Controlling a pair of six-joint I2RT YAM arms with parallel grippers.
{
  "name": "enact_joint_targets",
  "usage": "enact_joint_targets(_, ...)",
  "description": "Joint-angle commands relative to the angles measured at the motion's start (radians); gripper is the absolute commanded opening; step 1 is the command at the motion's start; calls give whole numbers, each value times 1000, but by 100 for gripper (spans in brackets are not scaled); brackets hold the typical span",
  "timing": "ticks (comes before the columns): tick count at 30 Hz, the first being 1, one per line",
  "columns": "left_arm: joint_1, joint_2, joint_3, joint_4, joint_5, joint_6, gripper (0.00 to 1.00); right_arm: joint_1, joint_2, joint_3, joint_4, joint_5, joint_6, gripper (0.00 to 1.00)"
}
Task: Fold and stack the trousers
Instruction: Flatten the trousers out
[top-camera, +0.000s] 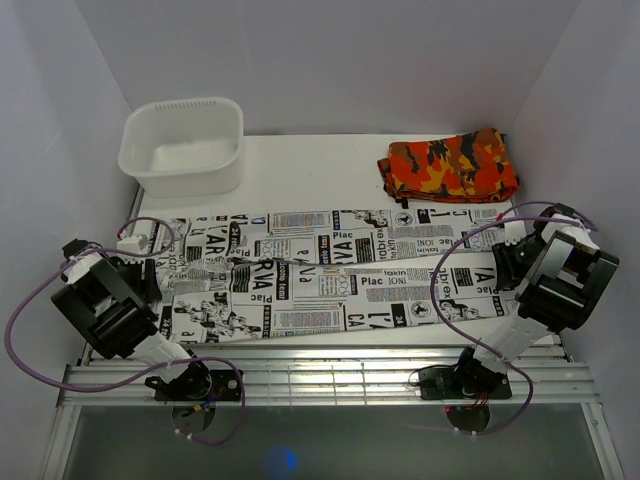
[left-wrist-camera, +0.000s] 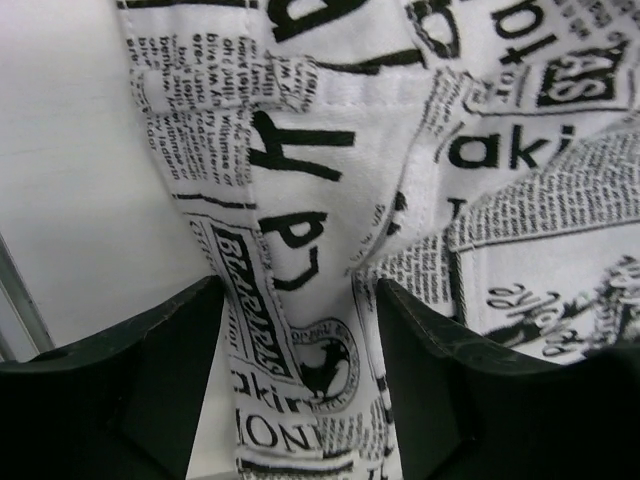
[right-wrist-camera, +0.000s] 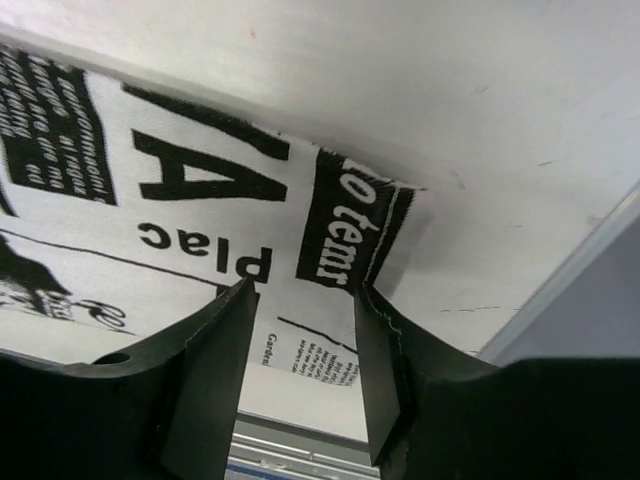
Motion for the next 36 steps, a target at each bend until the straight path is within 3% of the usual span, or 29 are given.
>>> enact_joint_targets(1, 8, -46, 104, -162, 74, 76, 74, -3, -33, 155, -55, -132, -44, 50)
enact_joint_targets(6, -24, -37, 298, -192, 219, 28, 72, 52, 17, 365, -102, -250, 47, 45)
enact_joint_targets(13, -207, 46, 274, 18, 196, -128, 68, 241, 166, 453, 37, -251, 192, 36)
enact_joint_targets(17, -248, 131, 283, 71, 188, -209, 67, 288, 247, 451, 111, -200, 231, 34)
enact_joint_targets(23, -250, 241, 277, 75, 129, -191, 57, 301, 274, 324, 168, -93, 158, 34)
enact_joint_targets(28, -241, 210, 196, 51, 24, -85, 42, 292, 194, 120, 189, -28, 23, 33)
enact_joint_targets(31, -224, 193, 173, 5, 4, -41, 37, 285, 150, 54, 178, -10, -34, 32)
enact_joint_targets(33, -219, 172, 176, 0, -9, -33, 45, 281, 120, 39, 169, -1, -56, 33)
enact_joint_targets(36, -210, 138, 208, -6, 26, -32, 66, 270, 77, 72, 139, -11, -76, 41)
